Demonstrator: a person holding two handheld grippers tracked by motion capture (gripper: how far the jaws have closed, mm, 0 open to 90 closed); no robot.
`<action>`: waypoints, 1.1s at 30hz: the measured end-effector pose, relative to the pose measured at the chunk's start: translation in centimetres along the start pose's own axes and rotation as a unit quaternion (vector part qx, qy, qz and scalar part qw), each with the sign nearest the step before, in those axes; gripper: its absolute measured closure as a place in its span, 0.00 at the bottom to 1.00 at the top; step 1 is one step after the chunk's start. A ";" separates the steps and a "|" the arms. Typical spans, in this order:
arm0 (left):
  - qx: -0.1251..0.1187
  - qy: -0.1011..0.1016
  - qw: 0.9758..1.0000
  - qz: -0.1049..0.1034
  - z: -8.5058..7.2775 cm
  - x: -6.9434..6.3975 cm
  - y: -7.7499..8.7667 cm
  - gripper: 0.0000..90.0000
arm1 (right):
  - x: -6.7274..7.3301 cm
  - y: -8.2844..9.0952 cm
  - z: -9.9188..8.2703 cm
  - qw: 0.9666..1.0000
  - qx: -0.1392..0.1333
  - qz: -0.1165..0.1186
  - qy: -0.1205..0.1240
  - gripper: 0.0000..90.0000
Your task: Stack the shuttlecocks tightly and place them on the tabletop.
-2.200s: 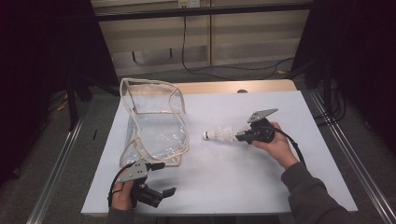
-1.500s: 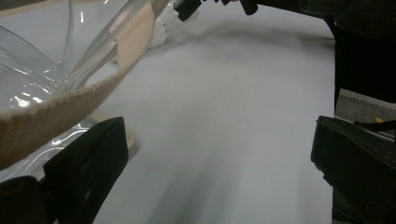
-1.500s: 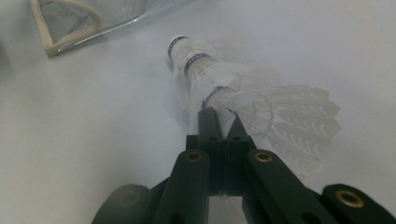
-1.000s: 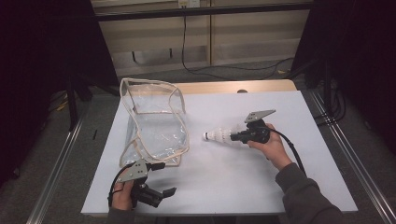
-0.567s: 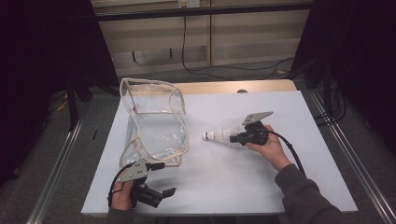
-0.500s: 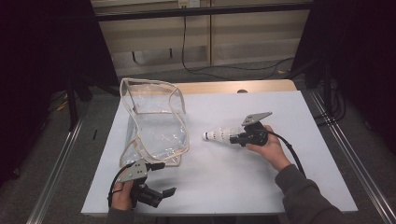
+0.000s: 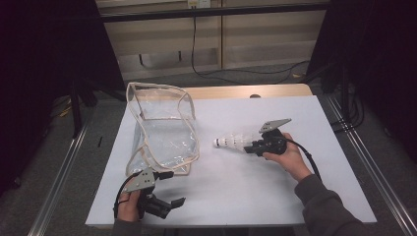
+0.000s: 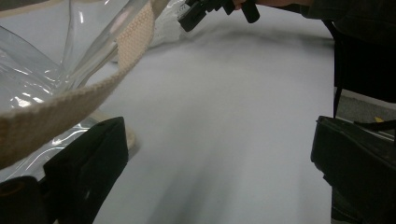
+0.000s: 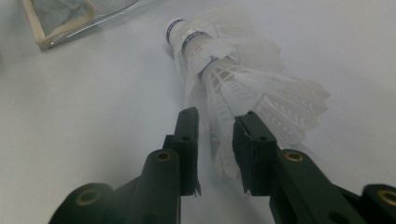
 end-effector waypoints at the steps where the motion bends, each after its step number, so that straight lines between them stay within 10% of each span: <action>1: -0.001 0.000 1.000 0.000 0.0 0.0 0.0 0.04 | 0.0 0.1 0.0 1.000 0.001 -0.001 0.000 0.79; 12: 0.000 0.000 1.000 0.000 0.0 0.0 0.0 0.05 | 0.4 0.3 -0.3 1.000 0.011 0.009 0.007 0.98; 33: 0.001 -0.001 1.000 0.001 0.0 0.0 -0.1 0.05 | 1.2 -0.2 0.2 0.999 0.001 0.030 0.027 1.00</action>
Point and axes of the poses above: each handheld gripper's, and its own axes: y roughly backward along the jaws, z roughly out of its top, x roughly to its left, the point moved 9 cm from there along -y, roughly forward along the jaws, and after that the axes turned 11 degrees about -y, right-handed, at the moved point
